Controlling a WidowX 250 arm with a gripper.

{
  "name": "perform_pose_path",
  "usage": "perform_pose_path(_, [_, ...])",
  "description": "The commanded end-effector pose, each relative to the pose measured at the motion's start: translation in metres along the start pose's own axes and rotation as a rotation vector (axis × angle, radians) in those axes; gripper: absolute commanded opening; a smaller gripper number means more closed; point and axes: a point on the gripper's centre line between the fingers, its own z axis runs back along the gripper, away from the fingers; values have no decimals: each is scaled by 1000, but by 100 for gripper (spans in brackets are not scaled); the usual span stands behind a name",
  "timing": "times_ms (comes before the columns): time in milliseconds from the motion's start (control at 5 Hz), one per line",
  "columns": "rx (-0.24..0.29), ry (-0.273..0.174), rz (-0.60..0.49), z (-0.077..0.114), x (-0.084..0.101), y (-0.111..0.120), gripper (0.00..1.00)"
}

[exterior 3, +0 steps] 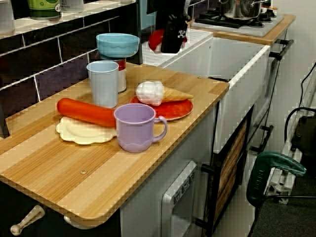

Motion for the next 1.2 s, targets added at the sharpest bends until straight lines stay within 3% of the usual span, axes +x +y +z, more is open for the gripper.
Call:
perform_pose_path(0, [-11, -47, -40, 5, 19, 30, 0])
perform_pose_path(400, [-18, -66, -30, 8, 26, 51, 0])
perform_pose_path(1000, [6, -120, -63, -11, 24, 66, 0])
